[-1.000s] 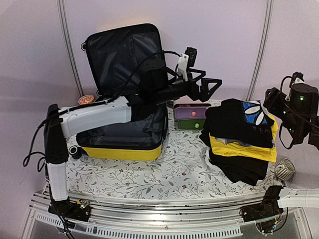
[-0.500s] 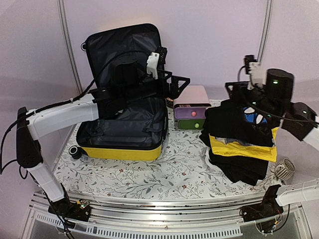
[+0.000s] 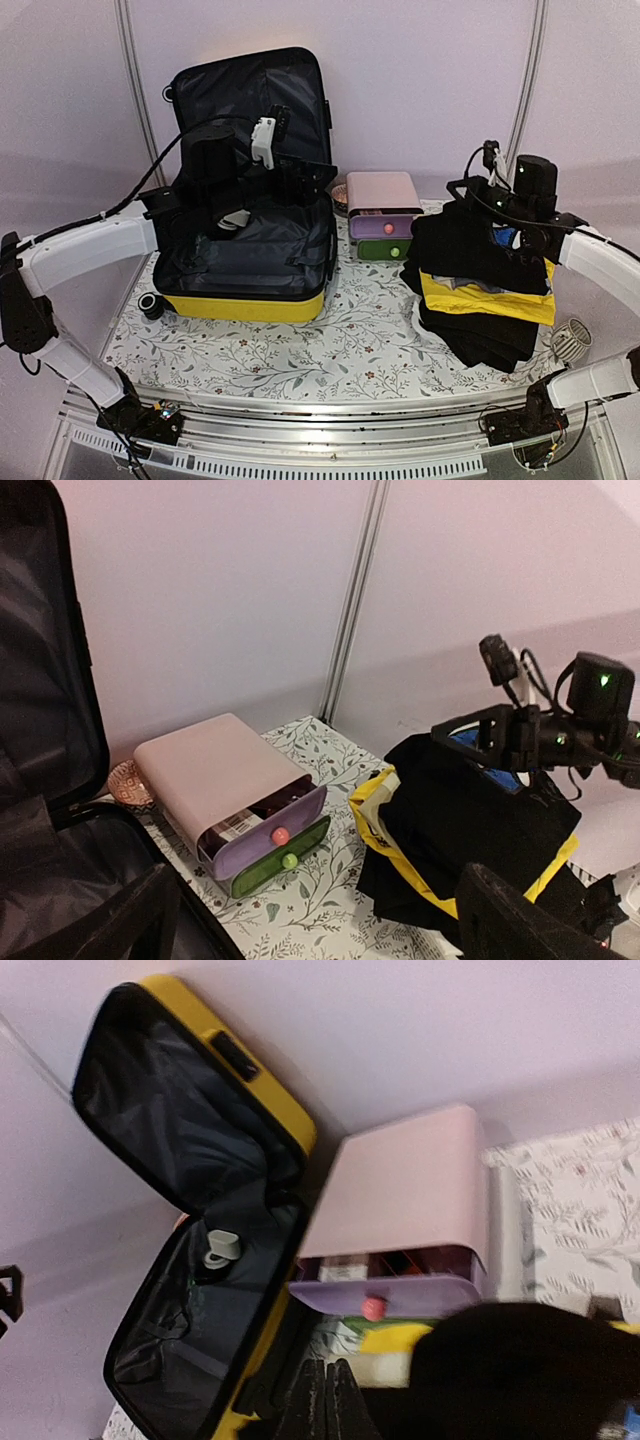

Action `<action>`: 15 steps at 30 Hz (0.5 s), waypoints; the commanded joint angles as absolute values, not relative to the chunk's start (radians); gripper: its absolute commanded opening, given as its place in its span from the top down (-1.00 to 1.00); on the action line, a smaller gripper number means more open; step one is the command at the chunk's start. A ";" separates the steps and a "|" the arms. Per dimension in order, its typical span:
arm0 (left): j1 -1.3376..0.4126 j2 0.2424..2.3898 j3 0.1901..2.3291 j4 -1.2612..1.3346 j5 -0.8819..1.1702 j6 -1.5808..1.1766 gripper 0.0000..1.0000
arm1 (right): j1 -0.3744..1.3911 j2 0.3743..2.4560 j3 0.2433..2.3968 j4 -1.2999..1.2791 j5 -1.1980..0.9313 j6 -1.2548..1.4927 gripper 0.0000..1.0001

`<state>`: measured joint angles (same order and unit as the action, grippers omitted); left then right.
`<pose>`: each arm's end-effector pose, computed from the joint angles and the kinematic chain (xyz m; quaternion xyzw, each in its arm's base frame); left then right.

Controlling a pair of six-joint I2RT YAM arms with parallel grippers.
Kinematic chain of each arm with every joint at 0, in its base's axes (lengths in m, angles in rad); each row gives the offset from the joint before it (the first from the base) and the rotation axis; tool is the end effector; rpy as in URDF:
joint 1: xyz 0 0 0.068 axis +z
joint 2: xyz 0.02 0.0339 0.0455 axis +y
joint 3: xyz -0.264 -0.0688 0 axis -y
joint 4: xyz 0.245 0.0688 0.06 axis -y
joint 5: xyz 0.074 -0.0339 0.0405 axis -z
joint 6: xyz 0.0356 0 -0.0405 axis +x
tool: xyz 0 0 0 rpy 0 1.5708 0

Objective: Open, take out, and arrange the luggage
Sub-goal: Adjust the clothes in the bin.

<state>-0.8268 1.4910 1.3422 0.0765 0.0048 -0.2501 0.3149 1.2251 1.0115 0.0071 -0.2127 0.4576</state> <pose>0.2433 -0.2646 0.3918 0.2098 0.7015 -0.3508 0.5838 0.2726 0.0967 0.3463 -0.0117 0.7746 0.3125 0.5497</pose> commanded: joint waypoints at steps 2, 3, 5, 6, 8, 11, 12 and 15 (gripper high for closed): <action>-0.798 1.476 1.312 0.074 -0.009 -0.261 -0.97 | 0.157 1.191 0.749 0.236 -0.411 0.762 0.98; -0.795 1.474 1.312 0.072 -0.008 -0.262 -0.97 | 0.129 1.171 0.693 0.253 -0.402 0.789 0.98; -0.790 1.474 1.310 0.065 -0.007 -0.261 -0.97 | 0.038 1.127 0.580 0.291 -0.399 0.846 0.99; -0.784 1.474 1.310 0.060 -0.006 -0.262 -0.97 | 0.003 1.106 0.530 0.299 -0.402 0.872 0.99; -0.772 1.474 1.310 0.042 -0.012 -0.272 -0.97 | -0.039 1.069 0.464 0.289 -0.394 0.889 0.99; -0.742 1.477 1.306 0.009 -0.017 -0.302 -0.97 | -0.046 1.045 0.474 0.243 -0.421 0.825 0.99; -0.731 1.476 1.302 0.001 -0.018 -0.309 -0.97 | -0.046 1.038 0.498 0.220 -0.433 0.808 0.99; -0.707 1.468 1.290 -0.010 -0.018 -0.316 -0.97 | -0.046 1.012 0.608 0.144 -0.449 0.726 0.98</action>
